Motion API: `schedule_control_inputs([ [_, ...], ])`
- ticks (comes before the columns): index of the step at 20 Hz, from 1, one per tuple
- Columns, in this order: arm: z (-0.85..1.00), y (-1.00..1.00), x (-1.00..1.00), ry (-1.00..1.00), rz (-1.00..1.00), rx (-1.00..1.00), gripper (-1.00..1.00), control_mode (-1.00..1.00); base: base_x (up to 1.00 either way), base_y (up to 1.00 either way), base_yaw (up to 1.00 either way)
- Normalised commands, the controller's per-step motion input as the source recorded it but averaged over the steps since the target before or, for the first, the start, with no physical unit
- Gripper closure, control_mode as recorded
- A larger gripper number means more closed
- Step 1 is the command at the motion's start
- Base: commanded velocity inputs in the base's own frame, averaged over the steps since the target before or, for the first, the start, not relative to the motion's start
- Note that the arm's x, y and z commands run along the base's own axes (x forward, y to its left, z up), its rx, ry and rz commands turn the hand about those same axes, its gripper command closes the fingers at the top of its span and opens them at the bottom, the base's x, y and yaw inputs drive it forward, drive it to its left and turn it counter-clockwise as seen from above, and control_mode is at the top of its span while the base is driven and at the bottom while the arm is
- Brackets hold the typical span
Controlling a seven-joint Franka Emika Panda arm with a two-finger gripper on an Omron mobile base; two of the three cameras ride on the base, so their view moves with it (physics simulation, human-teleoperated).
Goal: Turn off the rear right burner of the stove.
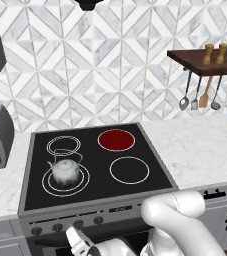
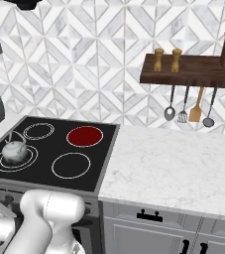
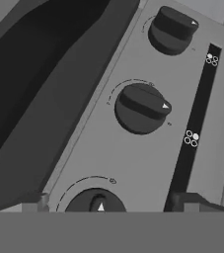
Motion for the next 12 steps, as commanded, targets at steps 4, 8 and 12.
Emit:
schedule_control_inputs([
  [4, -0.35, 0.00, 0.05, 0.00, 0.00, 0.00, -1.00, -1.00, 0.00, 0.00, 0.00],
  [8, -0.26, -0.03, 0.01, -0.03, 0.00, 0.00, -1.00, -1.00, 0.00, 0.00, 0.00],
  [12, -0.22, -0.14, -0.03, -0.14, 0.02, 0.00, -1.00, -1.00, 0.00, 0.00, 0.00],
])
